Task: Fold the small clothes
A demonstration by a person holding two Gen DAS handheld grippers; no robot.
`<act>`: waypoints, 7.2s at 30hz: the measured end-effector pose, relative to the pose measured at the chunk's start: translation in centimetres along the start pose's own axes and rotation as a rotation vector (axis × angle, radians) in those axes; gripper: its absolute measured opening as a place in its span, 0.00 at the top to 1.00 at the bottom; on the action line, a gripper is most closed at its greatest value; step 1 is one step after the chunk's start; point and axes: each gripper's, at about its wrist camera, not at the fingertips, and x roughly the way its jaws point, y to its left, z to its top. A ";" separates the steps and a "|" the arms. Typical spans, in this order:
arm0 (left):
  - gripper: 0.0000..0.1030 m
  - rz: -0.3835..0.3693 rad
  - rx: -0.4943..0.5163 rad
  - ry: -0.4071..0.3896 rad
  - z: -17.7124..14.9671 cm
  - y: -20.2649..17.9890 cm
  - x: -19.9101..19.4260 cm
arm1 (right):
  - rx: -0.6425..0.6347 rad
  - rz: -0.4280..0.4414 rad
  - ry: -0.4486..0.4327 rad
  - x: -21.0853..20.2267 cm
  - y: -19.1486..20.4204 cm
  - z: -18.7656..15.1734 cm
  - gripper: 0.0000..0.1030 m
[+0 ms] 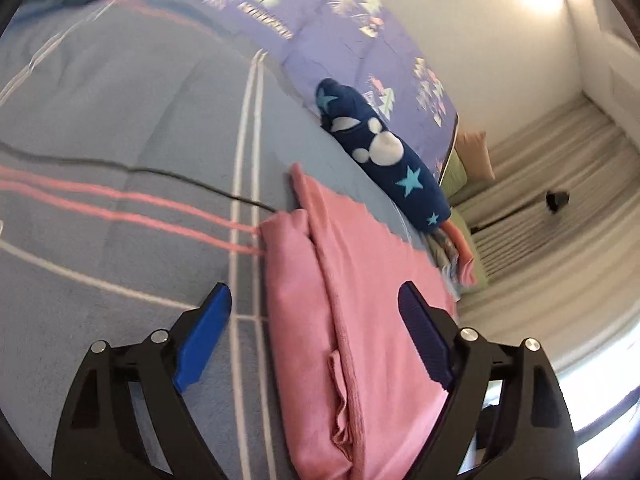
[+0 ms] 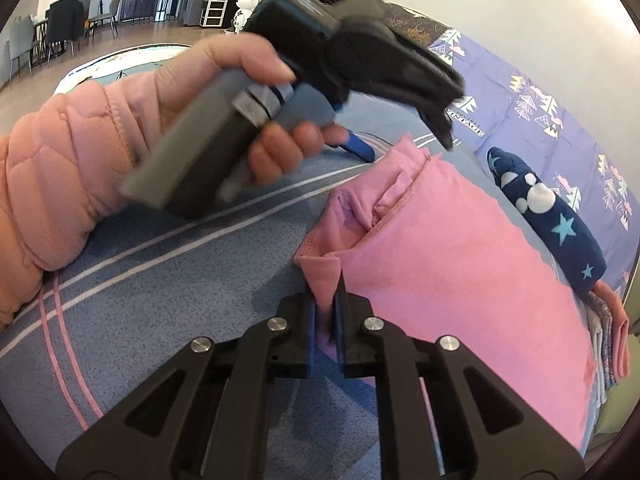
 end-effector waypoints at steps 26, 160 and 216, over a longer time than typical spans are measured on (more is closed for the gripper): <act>0.46 0.013 0.070 0.015 0.0 -1.2 3.0 | 0.130 -0.050 0.067 1.1 -1.6 0.9 0.38; 0.41 0.444 0.795 0.045 -14.1 -33.3 15.3 | 1.277 0.062 -0.208 -16.6 -27.3 -31.1 0.82; 0.20 0.558 0.631 0.033 -22.9 -21.6 4.4 | 1.200 -0.029 -0.099 -13.1 -28.3 -27.1 0.81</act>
